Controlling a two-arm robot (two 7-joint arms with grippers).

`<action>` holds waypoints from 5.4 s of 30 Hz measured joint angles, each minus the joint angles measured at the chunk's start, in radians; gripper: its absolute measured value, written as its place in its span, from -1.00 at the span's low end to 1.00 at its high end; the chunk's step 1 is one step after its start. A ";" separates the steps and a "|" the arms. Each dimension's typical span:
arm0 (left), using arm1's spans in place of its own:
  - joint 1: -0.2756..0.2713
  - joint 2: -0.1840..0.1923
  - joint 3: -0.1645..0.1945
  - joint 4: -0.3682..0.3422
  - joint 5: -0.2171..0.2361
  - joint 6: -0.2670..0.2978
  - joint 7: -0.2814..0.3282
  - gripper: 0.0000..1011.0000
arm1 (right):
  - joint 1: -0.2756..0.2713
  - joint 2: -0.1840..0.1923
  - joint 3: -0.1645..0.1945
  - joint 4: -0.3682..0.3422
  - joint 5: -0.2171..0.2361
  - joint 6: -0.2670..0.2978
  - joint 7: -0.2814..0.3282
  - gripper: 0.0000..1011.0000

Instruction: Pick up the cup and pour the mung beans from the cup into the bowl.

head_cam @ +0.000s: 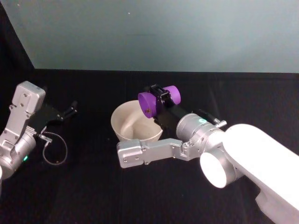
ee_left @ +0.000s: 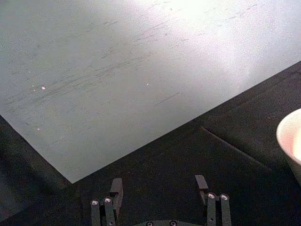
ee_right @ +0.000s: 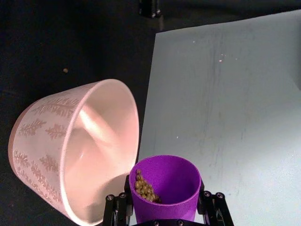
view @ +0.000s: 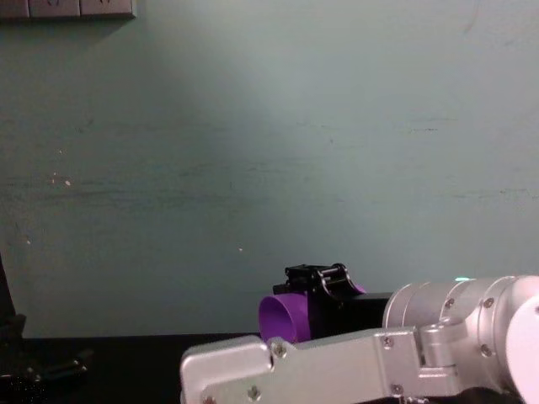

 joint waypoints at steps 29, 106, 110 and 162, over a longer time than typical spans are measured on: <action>0.000 0.000 0.000 0.000 0.000 0.000 0.000 0.98 | -0.015 -0.038 0.016 0.028 -0.116 -0.024 0.006 0.45; 0.000 0.000 0.000 0.000 0.000 0.000 0.000 0.98 | -0.007 -0.035 0.004 0.033 -0.171 -0.038 0.019 0.45; 0.000 0.000 0.000 0.000 0.000 0.000 0.000 0.98 | -0.006 -0.034 0.000 0.032 -0.178 -0.037 0.020 0.45; 0.000 0.000 0.000 0.000 0.000 0.000 0.000 0.98 | 0.089 0.039 -0.203 0.023 -0.552 -0.048 0.025 0.45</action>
